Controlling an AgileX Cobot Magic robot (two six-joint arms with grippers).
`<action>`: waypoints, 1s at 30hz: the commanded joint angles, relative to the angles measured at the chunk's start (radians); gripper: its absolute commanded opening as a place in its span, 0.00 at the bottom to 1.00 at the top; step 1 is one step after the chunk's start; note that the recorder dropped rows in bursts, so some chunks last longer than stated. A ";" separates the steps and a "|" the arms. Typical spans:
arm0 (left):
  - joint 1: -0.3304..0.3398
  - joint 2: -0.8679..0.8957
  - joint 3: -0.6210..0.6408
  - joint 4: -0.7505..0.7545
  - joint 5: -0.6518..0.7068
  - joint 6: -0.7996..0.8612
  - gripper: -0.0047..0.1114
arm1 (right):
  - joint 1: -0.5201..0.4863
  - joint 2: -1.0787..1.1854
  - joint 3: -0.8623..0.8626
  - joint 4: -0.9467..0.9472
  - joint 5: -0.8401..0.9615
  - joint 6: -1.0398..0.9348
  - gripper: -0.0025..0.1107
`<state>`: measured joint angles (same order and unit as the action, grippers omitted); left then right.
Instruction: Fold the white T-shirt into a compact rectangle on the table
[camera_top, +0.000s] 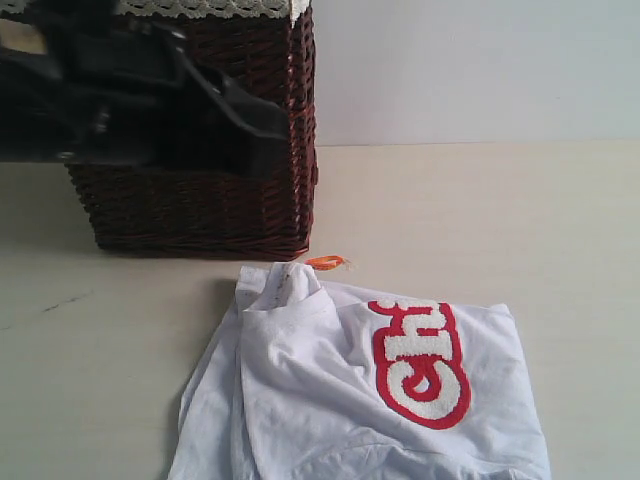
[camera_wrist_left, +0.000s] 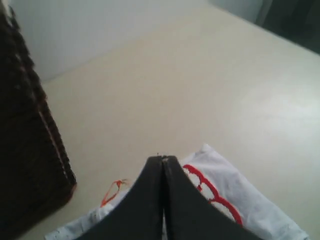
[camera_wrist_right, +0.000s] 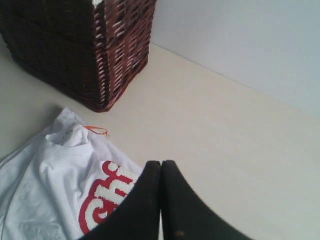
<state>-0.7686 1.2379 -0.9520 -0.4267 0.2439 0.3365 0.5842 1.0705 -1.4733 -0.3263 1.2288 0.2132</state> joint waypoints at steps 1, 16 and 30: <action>0.003 -0.192 0.094 0.004 -0.118 -0.001 0.04 | -0.003 -0.087 0.004 0.004 -0.008 -0.011 0.02; 0.003 -0.628 0.208 0.034 -0.173 -0.001 0.04 | -0.003 -0.476 0.004 0.042 -0.024 -0.063 0.02; 0.003 -0.780 0.208 0.052 -0.171 -0.001 0.04 | -0.003 -0.861 0.004 0.072 -0.101 -0.108 0.02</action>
<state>-0.7686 0.4730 -0.7480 -0.3816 0.0780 0.3365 0.5842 0.2656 -1.4755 -0.2568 1.1483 0.1195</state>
